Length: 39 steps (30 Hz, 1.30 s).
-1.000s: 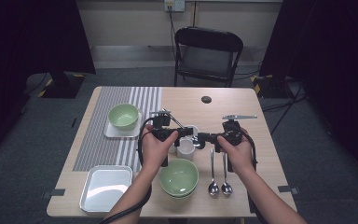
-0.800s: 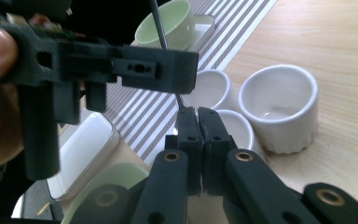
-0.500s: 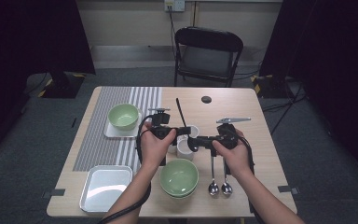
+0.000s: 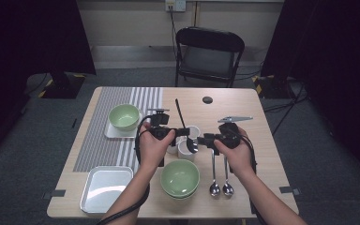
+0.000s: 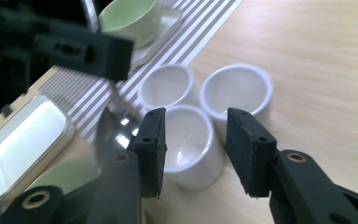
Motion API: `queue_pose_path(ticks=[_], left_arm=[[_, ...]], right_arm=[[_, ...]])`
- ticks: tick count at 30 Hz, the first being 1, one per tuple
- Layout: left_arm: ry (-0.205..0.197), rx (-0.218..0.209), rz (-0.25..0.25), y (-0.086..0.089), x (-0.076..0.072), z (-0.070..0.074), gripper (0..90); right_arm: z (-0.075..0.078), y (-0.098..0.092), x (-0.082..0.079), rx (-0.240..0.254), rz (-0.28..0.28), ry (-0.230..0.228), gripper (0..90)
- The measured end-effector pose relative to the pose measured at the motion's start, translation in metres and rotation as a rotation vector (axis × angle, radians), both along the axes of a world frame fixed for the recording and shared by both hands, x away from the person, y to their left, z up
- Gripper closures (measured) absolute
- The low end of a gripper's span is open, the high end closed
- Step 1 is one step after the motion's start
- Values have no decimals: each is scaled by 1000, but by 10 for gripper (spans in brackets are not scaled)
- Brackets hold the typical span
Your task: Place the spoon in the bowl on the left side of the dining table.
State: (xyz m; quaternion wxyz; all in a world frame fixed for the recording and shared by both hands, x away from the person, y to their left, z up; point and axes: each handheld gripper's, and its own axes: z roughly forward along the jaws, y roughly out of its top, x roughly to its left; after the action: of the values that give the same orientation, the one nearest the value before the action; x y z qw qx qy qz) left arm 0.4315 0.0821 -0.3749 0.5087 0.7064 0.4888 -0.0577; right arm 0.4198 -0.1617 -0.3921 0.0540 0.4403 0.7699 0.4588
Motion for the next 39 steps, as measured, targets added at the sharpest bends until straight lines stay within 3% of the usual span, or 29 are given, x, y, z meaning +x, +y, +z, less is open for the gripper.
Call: queue_pose_path(ticks=[3, 7, 12, 17, 21, 29, 35, 39], left_arm=[[-4, -3, -5, 0, 0, 1, 899], [-6, 1, -4, -2, 1, 2, 900], [-18, 6, 8, 0, 1, 3, 900], [-23, 12, 13, 1, 1, 3, 899], [-25, 25, 11, 4, 1, 4, 899], [-32, 60, 37, 22, 0, 8, 899], [-28, 81, 64, 38, 1, 8, 899], [-29, 106, 77, 44, 2, 7, 899]], right_arm=[[0, -2, 4, -21, -11, 10, 556], [-5, 4, 1, -41, 16, 22, 541], [-8, 12, -2, -14, 41, 38, 539], [-6, 23, -6, 6, 90, 25, 531], [-6, 27, -7, -13, 95, 5, 439], [-4, 5, -6, -58, 73, -48, 321], [-12, -15, -8, -102, 68, -72, 262], [-17, -26, -10, -107, 77, -66, 250]])
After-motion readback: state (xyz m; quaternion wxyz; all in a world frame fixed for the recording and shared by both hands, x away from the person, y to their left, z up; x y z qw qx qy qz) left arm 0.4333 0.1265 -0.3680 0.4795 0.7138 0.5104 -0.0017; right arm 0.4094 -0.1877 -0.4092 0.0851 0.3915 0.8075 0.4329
